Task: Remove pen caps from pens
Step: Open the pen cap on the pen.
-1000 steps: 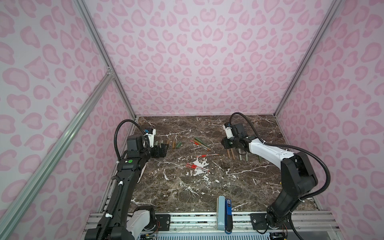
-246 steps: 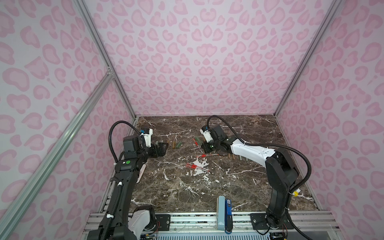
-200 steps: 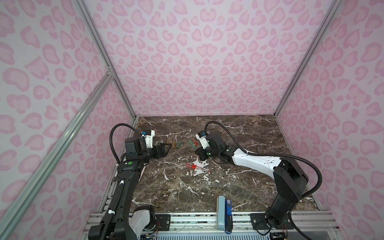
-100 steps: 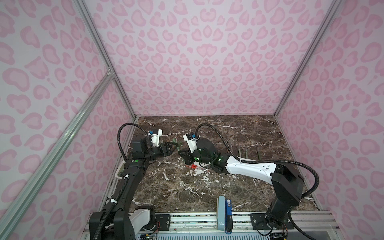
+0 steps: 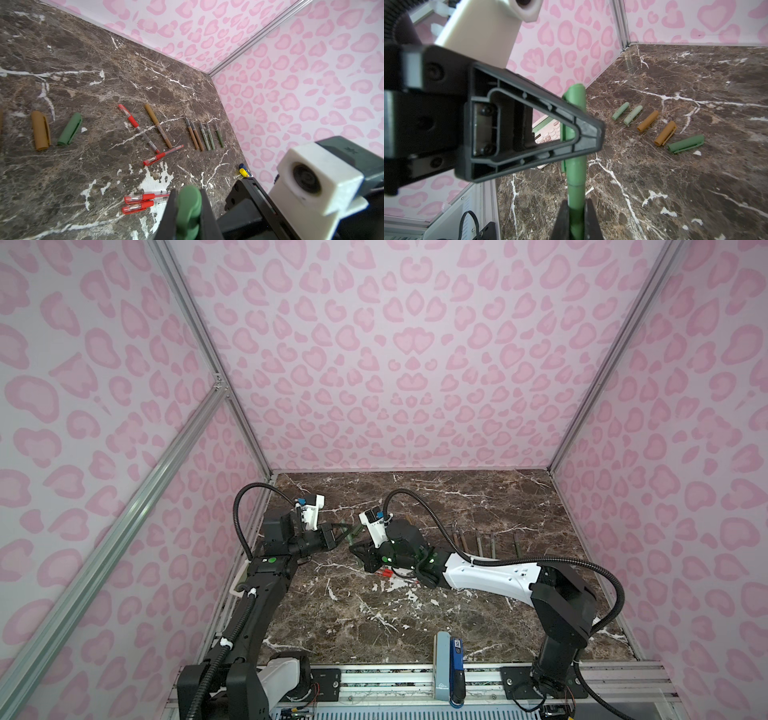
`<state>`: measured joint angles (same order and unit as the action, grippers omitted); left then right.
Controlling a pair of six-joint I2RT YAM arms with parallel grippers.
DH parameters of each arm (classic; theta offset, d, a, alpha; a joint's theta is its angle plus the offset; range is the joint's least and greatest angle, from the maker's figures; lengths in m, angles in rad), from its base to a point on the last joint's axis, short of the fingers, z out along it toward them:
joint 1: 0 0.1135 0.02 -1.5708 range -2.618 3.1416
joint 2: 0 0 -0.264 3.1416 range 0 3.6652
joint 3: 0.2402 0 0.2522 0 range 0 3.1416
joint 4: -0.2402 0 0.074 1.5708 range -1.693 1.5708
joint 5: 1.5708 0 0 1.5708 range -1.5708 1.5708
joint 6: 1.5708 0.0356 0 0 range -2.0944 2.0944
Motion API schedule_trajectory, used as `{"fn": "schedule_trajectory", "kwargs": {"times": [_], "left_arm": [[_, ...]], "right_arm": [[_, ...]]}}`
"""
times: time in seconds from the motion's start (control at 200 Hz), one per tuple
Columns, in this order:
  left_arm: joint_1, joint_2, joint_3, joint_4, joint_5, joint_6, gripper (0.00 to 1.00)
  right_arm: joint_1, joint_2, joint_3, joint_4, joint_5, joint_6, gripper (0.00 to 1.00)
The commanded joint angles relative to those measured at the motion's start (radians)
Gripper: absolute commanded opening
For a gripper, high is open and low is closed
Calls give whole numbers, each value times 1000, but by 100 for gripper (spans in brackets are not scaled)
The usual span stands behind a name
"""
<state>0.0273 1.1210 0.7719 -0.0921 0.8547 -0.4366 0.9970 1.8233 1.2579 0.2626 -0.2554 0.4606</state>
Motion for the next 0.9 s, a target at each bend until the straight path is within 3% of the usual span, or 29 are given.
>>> {"fn": "schedule_trajectory", "kwargs": {"times": [0.0,0.355,0.69,0.895], "left_arm": [[6,-6,44,-31,-24,46,4],[28,28,167,-99,-51,66,4],[7,193,282,-139,-82,62,3],[-96,394,470,-379,-272,228,3]], "right_arm": [[-2,-1,-34,-14,0,-2,0],[-7,-118,-307,73,41,35,0],[-73,-355,-500,35,137,48,0],[-157,-604,-573,-197,269,-2,0]]}}
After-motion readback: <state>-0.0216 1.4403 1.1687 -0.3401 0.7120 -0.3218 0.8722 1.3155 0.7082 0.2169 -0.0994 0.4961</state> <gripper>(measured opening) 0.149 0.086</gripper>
